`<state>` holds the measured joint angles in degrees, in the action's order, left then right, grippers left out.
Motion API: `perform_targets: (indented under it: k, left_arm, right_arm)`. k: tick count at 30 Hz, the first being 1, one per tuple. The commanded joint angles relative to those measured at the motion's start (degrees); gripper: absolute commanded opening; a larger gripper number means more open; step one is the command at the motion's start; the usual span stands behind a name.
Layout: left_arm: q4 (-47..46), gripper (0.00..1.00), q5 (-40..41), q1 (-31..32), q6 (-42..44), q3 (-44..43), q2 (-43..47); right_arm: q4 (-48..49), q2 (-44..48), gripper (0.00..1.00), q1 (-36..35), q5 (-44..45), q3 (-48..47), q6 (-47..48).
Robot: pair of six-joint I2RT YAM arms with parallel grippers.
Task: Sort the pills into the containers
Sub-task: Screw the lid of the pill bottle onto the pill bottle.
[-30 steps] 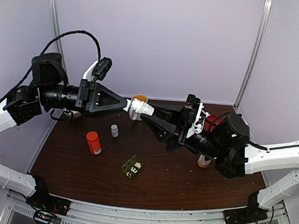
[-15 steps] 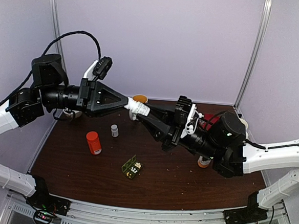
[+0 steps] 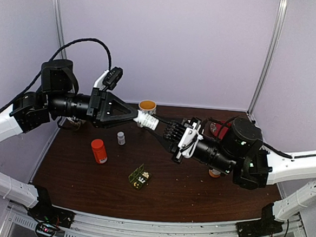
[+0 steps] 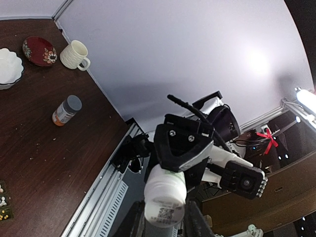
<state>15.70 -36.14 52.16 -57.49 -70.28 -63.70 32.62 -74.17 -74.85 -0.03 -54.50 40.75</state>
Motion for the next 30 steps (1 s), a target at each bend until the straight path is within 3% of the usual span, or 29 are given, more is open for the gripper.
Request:
perform_targets:
  k: [1, 5, 17, 21, 26, 30]
  left_arm:
    - [-1.59, 0.21, -2.64, 1.25, -0.37, -0.73, -1.37]
    - [-2.20, 0.21, -3.03, 1.21, -0.52, -0.73, -1.86]
    - [-6.92, 0.21, -8.19, 1.48, 4.02, -1.93, -5.82]
    - [-4.48, 0.20, -8.24, 1.54, 16.67, -1.94, -4.91]
    - [2.65, 0.23, -8.88, 1.50, 40.24, -2.81, -3.78]
    - [6.81, 0.24, -1.46, 1.54, 54.76, -4.45, -4.31]
  right_arm:
    - [-6.18, -1.18, 0.00, -1.62, 4.16, -1.07, 11.25]
    - [-3.90, -1.02, 0.00, -2.05, 5.40, -0.87, 10.70]
    - [3.57, 1.86, 0.00, 0.62, -8.94, -1.13, -22.03]
    - [4.92, 1.67, 0.00, 2.47, -11.57, -1.61, -33.33]
    - [6.41, 2.13, 0.00, 5.42, -18.21, -1.46, -49.10]
    - [10.21, 2.74, 0.00, 7.38, -23.06, 0.32, -59.93]
